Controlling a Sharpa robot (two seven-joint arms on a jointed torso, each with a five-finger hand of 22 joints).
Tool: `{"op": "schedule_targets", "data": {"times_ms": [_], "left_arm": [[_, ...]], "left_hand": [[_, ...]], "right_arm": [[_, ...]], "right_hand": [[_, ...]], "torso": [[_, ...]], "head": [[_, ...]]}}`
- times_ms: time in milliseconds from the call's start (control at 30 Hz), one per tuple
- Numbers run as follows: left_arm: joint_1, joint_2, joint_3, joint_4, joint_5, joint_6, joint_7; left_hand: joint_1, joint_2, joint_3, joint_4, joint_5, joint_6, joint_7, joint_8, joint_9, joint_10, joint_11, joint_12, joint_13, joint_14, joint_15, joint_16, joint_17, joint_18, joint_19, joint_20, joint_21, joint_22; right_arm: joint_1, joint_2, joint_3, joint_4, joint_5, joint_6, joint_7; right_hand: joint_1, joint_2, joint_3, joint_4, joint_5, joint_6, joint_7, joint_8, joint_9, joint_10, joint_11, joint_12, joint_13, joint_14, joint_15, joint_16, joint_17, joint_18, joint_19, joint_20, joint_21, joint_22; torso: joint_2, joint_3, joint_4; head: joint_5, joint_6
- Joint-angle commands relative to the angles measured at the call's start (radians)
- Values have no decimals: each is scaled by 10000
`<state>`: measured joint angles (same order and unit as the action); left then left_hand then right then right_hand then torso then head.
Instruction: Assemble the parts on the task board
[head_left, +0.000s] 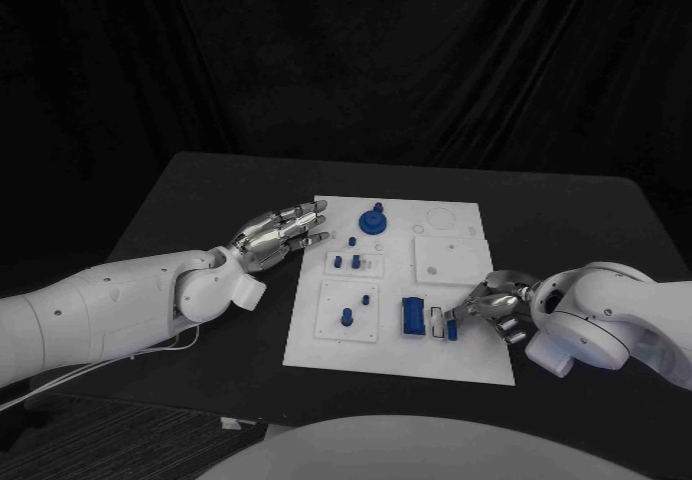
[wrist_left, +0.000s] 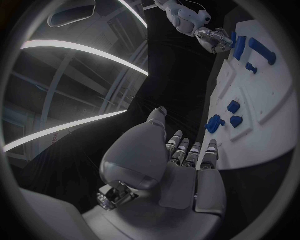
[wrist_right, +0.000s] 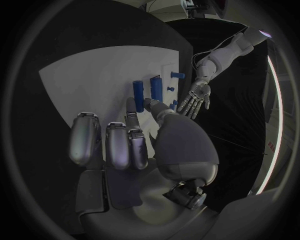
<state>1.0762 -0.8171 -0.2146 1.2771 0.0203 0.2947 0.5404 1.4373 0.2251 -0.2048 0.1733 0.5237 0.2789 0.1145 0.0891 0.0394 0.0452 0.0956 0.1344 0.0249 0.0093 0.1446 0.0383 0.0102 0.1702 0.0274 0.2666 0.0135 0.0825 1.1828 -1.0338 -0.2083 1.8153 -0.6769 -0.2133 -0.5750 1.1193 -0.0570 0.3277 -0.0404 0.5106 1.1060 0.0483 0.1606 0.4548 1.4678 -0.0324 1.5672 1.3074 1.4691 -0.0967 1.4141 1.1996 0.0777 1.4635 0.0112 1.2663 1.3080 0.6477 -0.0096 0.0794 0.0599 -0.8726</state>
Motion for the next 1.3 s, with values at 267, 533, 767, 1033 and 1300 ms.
{"op": "schedule_targets", "data": {"times_ms": [267, 533, 767, 1033, 1300], "left_arm": [[-22, 28, 9, -1, 52, 175, 100], [-34, 43, 9, -15, 52, 206, 97], [-69, 64, 9, -56, 52, 234, 96], [-107, 45, 9, -60, 52, 235, 96], [-119, 33, 9, -53, 52, 232, 88]], "left_hand": [[-34, 82, 14, -49, 42, -45, 47, 43, 2, 7, 56, 59, 16, 19, -77, 41, 7, 112, 57, -17, 49, -7], [-36, 87, 17, -54, 41, -49, 48, 43, 2, 8, 64, 64, 16, 17, -77, 39, 7, 113, 55, -17, 48, -13], [-36, 91, 20, -57, 42, -46, 50, 46, 3, 14, 73, 79, 18, 16, -79, 36, 6, 113, 52, -17, 46, -20], [-36, 91, 20, -57, 42, -46, 50, 46, 3, 14, 73, 79, 18, 16, -79, 36, 6, 113, 52, -17, 46, -20], [-37, 96, 25, -64, 42, -49, 59, 47, 3, 13, 85, 77, 17, 16, -81, 39, 6, 113, 52, -17, 46, -20]], "right_arm": [[-3, 212, -2, -133, 17, -508, 99], [-20, 341, -2, -192, -265, -550, 145], [-24, 462, -2, -229, -350, -523, 125], [-26, 533, -2, -247, -527, -249, -2], [-32, 565, -2, -268, -714, 39, -100]], "right_hand": [[-295, -20, 876, -805, -237, -164, 20, 20, -36, 1029, 7, 36, 2634, 414, 12, -8, -111, -89, 52, 38, -125, 1715], [-392, -25, 732, -754, -619, -270, 31, 0, -63, 1029, 20, 36, 2634, 402, 25, -31, -161, -81, 35, 49, -168, 1700], [-584, 0, 525, -567, -1106, -313, 36, 26, -90, 1029, 28, 36, 2634, 396, 33, -52, -214, -73, 24, 58, -207, 1687], [-730, -22, 208, -391, -1032, -341, 24, 86, -120, 1029, 18, 36, 2634, 394, 25, -60, -240, -72, 24, 53, -218, 1684], [-774, -2, 59, -306, -1229, -362, 27, 104, -144, 1029, 19, 36, 2634, 387, 25, -76, -280, -63, 13, 52, -261, 1671]], "torso": [[12, -16, -13], [1, 2, -11], [8, -4, -7], [6, -4, -10], [4, -2, -7]], "head": [[14, 0], [20, 0], [13, 0], [30, 0], [42, 0]]}}
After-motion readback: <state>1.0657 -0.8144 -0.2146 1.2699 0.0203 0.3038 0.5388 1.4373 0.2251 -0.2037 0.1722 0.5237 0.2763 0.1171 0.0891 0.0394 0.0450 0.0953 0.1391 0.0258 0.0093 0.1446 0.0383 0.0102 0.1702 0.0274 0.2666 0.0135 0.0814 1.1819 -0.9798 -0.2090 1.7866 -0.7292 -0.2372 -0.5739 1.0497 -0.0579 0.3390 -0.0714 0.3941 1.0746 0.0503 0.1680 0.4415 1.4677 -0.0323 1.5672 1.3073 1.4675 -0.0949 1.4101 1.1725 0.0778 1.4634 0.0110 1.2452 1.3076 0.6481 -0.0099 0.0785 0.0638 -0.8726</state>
